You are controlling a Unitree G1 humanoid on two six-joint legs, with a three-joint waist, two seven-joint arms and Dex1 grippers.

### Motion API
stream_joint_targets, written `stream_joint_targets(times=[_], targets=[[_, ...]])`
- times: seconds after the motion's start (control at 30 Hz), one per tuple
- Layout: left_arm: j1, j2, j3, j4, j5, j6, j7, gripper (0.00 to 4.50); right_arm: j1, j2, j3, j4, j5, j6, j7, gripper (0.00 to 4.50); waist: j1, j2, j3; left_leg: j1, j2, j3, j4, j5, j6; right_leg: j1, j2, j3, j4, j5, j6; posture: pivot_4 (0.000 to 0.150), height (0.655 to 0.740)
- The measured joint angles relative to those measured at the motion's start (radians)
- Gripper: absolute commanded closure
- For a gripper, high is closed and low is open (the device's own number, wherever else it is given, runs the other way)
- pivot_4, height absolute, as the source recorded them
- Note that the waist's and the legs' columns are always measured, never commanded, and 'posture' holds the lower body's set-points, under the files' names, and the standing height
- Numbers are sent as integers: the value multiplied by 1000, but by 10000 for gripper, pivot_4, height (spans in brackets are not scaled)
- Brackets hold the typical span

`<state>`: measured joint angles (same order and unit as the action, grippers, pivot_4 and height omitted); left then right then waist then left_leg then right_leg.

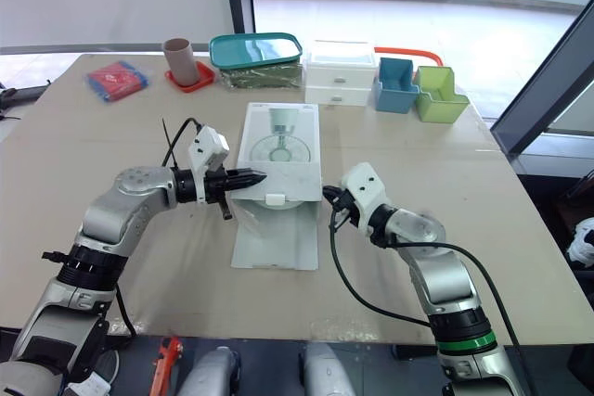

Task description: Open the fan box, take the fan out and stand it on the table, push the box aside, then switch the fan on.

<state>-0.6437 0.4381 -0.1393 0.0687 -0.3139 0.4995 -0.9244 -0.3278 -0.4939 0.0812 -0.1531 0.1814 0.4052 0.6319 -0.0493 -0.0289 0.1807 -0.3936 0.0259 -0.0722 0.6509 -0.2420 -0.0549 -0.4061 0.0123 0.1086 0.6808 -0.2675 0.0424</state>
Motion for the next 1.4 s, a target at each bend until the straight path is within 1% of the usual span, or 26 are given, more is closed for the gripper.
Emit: stream_joint_targets(times=[0.9,1.07,1.4], targets=[[0,-4,-1,-1,0,4,3,45000,5,1,-7,21,10,-17,2,44404,0,0,0,0,0,0,0,0,0,0,0,0,0,0,0,1500,7400],[0,-7,-1,-1,0,3,3,45000,23,-5,-43,21,22,-17,5,44404,1,0,0,0,0,0,0,0,0,0,0,0,0,0,0,1500,7400],[-3,-14,-1,0,0,7,2,45000,50,-26,-65,21,24,-17,18,44404,1,0,0,0,0,0,0,0,0,0,0,0,0,0,0,1500,7400]])
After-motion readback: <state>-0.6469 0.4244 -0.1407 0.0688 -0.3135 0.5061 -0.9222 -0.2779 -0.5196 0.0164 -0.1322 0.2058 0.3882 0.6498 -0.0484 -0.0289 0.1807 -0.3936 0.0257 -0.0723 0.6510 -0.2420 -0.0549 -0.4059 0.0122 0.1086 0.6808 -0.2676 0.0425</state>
